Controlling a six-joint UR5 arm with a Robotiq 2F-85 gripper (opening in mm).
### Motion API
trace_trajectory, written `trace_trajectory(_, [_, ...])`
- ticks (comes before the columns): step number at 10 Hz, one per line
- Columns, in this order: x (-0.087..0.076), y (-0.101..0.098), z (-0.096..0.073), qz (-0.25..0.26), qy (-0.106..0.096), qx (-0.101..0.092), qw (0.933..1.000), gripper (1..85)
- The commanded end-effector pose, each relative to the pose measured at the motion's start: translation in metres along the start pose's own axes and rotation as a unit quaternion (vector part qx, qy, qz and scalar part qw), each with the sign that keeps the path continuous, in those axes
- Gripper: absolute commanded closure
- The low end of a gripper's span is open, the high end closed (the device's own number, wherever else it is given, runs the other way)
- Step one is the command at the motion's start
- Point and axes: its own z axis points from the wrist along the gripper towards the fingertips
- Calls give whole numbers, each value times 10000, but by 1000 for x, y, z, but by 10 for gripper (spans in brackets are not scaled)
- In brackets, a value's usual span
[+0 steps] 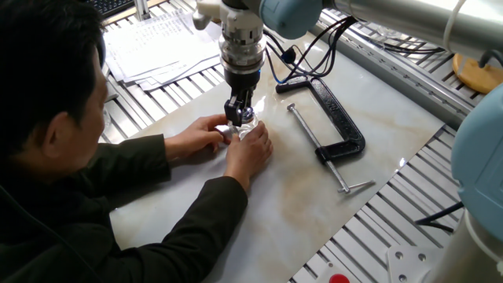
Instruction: Unscrew the lid from the jar
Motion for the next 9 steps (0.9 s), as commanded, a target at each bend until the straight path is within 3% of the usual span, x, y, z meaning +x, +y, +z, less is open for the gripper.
trace_trajectory(1, [-2, 3, -1, -7, -39, -69, 10000, 847])
trace_trajectory(9, [2, 2, 0, -351, -58, -145, 9993, 847])
